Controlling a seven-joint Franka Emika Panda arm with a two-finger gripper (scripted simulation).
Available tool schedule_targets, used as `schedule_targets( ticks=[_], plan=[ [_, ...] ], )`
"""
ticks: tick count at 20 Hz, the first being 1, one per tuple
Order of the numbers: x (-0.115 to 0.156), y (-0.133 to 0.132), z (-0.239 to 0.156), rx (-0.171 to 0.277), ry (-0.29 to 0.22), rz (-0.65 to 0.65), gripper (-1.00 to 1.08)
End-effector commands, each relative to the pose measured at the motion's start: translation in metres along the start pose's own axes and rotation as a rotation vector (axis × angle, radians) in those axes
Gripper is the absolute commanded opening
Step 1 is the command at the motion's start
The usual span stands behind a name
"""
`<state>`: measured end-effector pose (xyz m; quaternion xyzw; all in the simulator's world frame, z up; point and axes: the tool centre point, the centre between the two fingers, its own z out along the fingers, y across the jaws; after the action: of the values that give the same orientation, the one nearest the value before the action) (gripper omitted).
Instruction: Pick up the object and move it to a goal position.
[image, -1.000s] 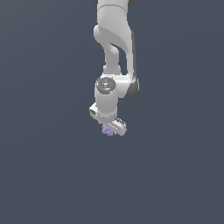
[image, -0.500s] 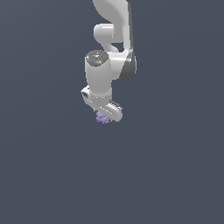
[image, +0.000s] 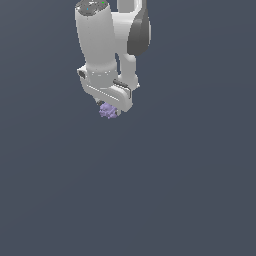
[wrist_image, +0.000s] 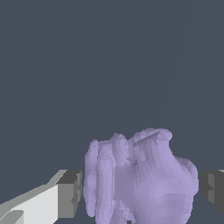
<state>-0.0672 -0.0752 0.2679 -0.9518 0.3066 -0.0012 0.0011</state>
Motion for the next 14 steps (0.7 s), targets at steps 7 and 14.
schedule_targets(
  ticks=[7, 14],
  plan=[
    [-0.006, 0.037, -0.093, -0.001, -0.001, -0.001, -1.0],
    [-0.009, 0.062, -0.163, -0.002, -0.002, -0.002, -1.0]
  ],
)
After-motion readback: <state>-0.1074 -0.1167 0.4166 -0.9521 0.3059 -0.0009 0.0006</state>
